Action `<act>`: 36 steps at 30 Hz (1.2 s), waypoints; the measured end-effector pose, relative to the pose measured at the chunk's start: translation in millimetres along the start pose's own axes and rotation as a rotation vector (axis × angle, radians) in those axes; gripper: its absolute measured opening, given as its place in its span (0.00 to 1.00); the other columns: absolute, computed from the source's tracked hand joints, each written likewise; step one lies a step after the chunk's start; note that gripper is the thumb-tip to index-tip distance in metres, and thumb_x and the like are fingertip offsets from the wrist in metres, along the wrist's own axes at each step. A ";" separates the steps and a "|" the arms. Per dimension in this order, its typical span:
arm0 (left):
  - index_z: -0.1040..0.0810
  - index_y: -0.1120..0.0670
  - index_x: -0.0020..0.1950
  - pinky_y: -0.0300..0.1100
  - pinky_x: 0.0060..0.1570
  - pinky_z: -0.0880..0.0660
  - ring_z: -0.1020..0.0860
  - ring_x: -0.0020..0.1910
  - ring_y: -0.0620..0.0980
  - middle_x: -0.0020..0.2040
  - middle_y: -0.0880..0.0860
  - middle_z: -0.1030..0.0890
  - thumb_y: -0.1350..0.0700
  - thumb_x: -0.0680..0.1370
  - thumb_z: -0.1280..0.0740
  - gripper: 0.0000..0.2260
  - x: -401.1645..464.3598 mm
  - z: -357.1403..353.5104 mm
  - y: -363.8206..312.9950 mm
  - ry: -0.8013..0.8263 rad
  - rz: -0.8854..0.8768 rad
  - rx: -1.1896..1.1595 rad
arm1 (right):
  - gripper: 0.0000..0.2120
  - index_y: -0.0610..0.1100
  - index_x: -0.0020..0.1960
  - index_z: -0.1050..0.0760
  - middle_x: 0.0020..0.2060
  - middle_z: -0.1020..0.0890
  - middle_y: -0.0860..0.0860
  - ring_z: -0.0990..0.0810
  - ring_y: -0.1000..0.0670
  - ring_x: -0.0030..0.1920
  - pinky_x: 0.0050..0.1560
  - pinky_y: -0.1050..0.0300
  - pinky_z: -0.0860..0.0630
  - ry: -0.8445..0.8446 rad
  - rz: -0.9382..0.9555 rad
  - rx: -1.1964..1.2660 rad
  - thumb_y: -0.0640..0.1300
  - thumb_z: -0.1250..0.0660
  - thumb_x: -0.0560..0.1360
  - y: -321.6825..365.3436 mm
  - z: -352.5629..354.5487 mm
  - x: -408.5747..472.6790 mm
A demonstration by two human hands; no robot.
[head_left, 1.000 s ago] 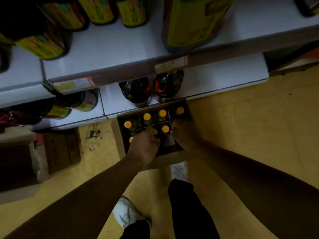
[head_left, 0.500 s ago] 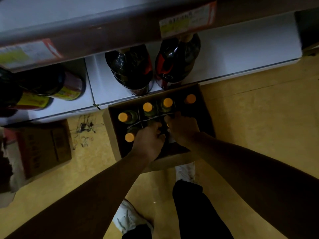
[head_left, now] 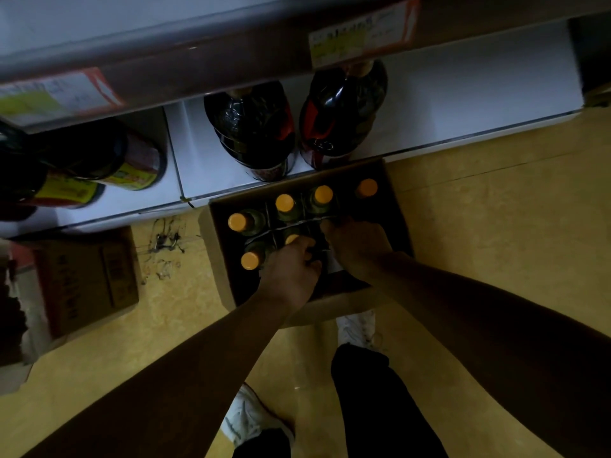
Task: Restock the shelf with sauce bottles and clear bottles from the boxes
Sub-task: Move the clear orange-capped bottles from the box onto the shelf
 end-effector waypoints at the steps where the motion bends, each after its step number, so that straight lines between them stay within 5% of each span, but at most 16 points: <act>1: 0.29 0.56 0.71 0.50 0.62 0.25 0.23 0.61 0.53 0.62 0.56 0.21 0.61 0.79 0.34 0.20 -1.4 0.2 -1.9 0.000 -0.005 0.006 | 0.17 0.45 0.70 0.36 0.62 0.25 0.42 0.23 0.39 0.59 0.49 0.47 0.27 -0.019 0.003 0.008 0.46 0.42 0.82 0.0 3.6 -2.3; 15: 0.30 0.53 0.68 0.51 0.56 0.24 0.22 0.57 0.55 0.55 0.53 0.21 0.61 0.76 0.31 0.21 -46.5 29.8 -51.2 -0.062 -0.126 0.038 | 0.19 0.47 0.66 0.34 0.50 0.21 0.46 0.22 0.44 0.46 0.38 0.54 0.34 -0.233 0.070 0.054 0.52 0.37 0.79 14.5 99.5 -72.8; 23: 0.30 0.54 0.68 0.55 0.57 0.24 0.23 0.59 0.56 0.61 0.55 0.22 0.61 0.74 0.28 0.24 -92.3 62.3 -96.2 -0.020 -0.266 -0.037 | 0.13 0.48 0.55 0.30 0.31 0.37 0.57 0.38 0.55 0.30 0.28 0.61 0.47 -0.367 0.108 0.017 0.54 0.36 0.75 30.8 181.9 -134.3; 28: 0.35 0.49 0.74 0.46 0.62 0.26 0.24 0.61 0.48 0.63 0.49 0.23 0.57 0.73 0.25 0.33 -127.4 88.9 -124.5 0.010 -0.336 -0.020 | 0.12 0.51 0.44 0.37 0.29 0.35 0.56 0.33 0.53 0.30 0.30 0.58 0.40 -0.405 0.143 0.094 0.56 0.36 0.74 40.9 237.9 -178.1; 32: 0.31 0.43 0.66 0.29 0.50 0.26 0.22 0.55 0.41 0.58 0.46 0.22 0.63 0.72 0.25 0.29 -155.9 108.0 -145.0 0.054 -0.384 -0.094 | 0.11 0.54 0.45 0.37 0.28 0.34 0.56 0.35 0.55 0.29 0.29 0.59 0.44 -0.402 0.161 0.097 0.57 0.36 0.72 49.7 280.6 -212.5; 36: 0.31 0.45 0.69 0.33 0.56 0.26 0.23 0.57 0.39 0.59 0.44 0.22 0.62 0.70 0.23 0.31 -188.0 127.1 -168.7 0.018 -0.451 -0.059 | 0.16 0.53 0.42 0.33 0.30 0.30 0.54 0.31 0.55 0.31 0.29 0.57 0.42 -0.450 0.181 0.096 0.65 0.46 0.67 61.2 332.2 -250.8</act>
Point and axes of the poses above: each hand's wrist, its own x-axis towards the middle knuckle, its own z-axis out of the back of the hand, y = z × x, the point moved 4 cm from there along x, towards the middle knuckle
